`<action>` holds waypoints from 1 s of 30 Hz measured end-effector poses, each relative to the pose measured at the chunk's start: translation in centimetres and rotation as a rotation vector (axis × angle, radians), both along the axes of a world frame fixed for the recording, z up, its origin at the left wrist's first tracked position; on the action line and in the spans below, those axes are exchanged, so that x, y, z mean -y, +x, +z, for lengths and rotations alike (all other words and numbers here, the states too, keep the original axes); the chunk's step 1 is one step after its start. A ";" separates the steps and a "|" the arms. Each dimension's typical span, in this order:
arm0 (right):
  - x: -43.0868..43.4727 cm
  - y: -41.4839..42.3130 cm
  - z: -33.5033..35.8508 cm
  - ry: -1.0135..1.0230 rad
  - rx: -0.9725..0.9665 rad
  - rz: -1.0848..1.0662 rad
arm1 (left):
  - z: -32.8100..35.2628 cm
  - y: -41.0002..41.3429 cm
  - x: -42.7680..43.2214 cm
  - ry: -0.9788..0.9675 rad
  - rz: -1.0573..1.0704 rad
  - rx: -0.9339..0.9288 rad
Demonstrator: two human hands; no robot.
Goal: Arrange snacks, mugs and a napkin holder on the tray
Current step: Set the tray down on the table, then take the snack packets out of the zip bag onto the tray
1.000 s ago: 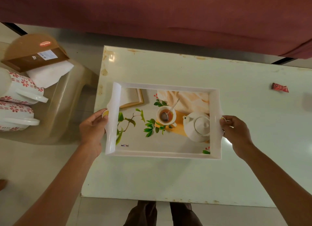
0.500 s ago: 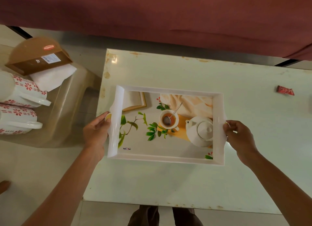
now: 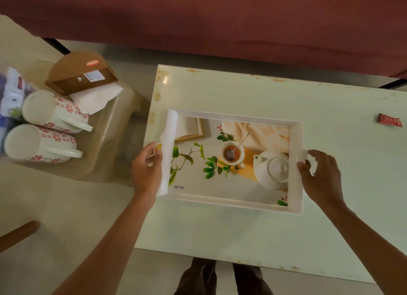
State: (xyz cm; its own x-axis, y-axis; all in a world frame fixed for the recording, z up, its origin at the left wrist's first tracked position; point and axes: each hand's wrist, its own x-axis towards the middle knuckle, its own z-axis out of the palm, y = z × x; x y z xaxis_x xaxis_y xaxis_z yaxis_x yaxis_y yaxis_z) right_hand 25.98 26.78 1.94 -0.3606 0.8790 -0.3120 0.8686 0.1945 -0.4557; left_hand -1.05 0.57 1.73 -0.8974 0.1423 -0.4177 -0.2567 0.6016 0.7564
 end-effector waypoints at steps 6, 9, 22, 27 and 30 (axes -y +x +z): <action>2.8 -1.3 1.4 0.166 0.057 0.325 | 1.5 1.8 2.0 -0.168 -0.389 -0.273; 4.9 -2.6 2.2 0.195 0.070 0.430 | 2.7 2.3 3.5 -0.241 -0.443 -0.341; 12.6 -10.0 5.5 0.174 -0.022 0.703 | 8.4 3.8 12.7 -0.322 -0.198 -0.486; 15.1 -14.7 6.7 0.180 -0.092 0.715 | 8.6 2.6 15.8 -0.286 -0.048 -0.419; 17.0 -17.9 7.7 0.179 -0.096 0.720 | 8.9 0.2 17.6 -0.263 0.038 -0.401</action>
State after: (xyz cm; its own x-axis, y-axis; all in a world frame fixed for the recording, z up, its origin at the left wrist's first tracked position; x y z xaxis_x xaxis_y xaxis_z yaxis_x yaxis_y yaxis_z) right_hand 8.04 9.74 9.59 -0.8843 0.4499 -0.1245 0.4566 0.7780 -0.4315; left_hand -0.82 -16.98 10.63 -0.9976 0.0421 -0.0548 -0.0012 0.7817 0.6237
